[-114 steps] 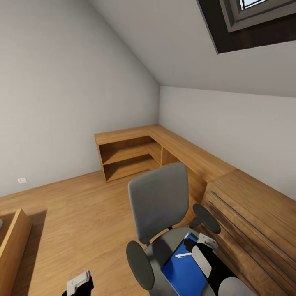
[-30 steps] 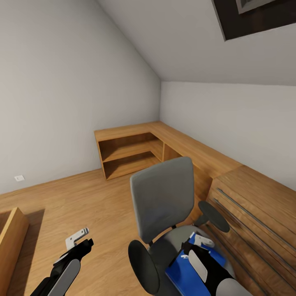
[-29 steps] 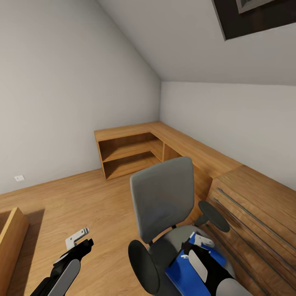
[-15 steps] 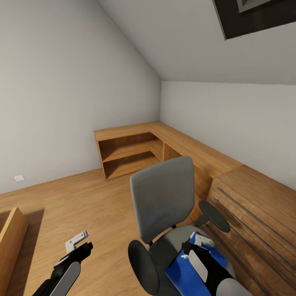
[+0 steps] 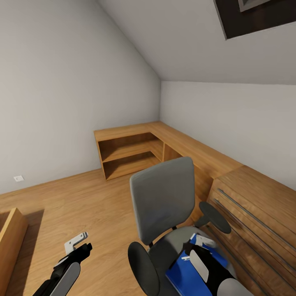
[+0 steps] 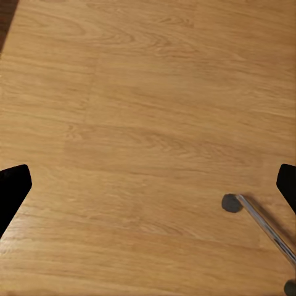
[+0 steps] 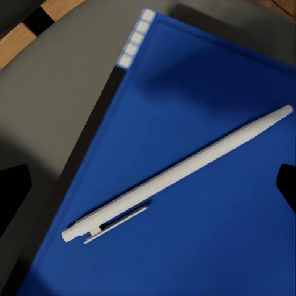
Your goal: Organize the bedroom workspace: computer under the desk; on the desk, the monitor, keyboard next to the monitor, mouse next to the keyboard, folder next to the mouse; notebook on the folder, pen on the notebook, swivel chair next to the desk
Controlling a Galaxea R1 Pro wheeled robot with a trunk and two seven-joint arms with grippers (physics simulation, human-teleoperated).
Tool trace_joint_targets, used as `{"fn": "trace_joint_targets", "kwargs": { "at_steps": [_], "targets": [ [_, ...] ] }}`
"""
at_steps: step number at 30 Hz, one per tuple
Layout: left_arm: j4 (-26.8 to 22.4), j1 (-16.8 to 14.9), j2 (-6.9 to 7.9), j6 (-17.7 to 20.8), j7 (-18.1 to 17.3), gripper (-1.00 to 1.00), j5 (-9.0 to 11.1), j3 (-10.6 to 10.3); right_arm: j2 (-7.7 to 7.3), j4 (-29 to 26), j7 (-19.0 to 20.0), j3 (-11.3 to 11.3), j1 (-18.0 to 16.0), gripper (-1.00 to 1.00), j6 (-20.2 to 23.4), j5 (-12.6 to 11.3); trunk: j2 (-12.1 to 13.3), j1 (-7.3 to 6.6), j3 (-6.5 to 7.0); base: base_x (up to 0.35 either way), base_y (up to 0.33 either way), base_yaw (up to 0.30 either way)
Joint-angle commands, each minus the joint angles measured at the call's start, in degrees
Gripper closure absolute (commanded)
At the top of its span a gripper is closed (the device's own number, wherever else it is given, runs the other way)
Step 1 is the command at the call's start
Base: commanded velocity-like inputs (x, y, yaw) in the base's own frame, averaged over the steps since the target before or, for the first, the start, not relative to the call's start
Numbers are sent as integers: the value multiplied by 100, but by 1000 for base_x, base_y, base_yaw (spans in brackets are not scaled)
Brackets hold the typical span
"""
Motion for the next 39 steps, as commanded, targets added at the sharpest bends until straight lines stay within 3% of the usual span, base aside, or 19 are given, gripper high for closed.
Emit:
{"fn": "trace_joint_targets", "kwargs": {
  "at_steps": [1,9,39],
  "targets": [
    [-9,-6,7,16,42,-100,24,-15,-15,-11,-55,39,-3,-100,28,-39,-4,0,-6,0,0,0],
    [-9,-4,1,14,42,-100,27,-15,-130,-11,-125,-1,-11,-100,31,-77,-4,0,-6,0,0,0],
    [-9,-6,-1,14,42,-100,28,-24,-128,-20,-87,12,-12,-100,-12,-45,-1207,659,-545,0,0,0]
  ]
}}
